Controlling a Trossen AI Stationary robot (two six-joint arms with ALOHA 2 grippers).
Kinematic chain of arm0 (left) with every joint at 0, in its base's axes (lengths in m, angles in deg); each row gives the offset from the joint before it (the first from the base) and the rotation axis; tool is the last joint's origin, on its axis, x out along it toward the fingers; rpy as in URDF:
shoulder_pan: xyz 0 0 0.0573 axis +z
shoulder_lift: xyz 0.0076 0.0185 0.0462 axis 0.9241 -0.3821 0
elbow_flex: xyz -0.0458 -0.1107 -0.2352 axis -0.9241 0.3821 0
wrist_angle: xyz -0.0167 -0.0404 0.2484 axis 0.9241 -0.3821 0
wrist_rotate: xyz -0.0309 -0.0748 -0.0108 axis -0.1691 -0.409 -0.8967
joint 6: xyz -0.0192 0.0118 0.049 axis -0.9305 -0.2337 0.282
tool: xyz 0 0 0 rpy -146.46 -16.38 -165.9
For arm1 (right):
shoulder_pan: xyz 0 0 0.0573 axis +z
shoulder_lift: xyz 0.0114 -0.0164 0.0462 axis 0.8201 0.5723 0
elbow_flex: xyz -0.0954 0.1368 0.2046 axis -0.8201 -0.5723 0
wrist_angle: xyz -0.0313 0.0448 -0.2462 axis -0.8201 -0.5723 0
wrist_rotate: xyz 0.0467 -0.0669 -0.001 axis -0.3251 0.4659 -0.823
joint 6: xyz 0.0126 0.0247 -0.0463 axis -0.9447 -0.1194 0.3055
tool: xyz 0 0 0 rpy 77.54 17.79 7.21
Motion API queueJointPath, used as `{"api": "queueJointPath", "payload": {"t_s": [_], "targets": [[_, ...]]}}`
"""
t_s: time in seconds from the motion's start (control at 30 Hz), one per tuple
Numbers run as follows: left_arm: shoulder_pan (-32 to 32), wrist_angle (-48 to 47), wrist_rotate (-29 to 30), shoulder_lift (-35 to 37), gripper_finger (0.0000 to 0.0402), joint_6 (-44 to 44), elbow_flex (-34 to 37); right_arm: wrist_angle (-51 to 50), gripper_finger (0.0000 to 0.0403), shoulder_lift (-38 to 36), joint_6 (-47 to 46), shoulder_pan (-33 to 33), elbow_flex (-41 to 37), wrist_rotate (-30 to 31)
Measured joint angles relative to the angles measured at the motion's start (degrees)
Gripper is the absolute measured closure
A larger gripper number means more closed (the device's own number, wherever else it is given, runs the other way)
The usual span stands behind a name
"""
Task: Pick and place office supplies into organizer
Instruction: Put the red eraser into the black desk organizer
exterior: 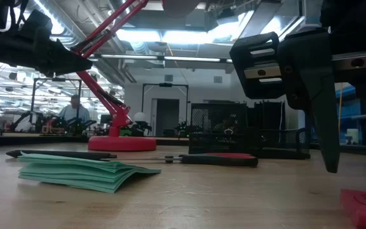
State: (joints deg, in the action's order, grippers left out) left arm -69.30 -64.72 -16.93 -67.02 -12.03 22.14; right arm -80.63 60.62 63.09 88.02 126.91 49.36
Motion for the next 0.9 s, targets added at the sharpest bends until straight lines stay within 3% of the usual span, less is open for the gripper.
{"api": "queueJointPath", "payload": {"t_s": [0.9], "targets": [[0.0,0.0,0.0,0.0,0.0284,-0.5,0.0,-1.8,0.0241,2.2,1.3,-0.2,0.2,0.6]]}}
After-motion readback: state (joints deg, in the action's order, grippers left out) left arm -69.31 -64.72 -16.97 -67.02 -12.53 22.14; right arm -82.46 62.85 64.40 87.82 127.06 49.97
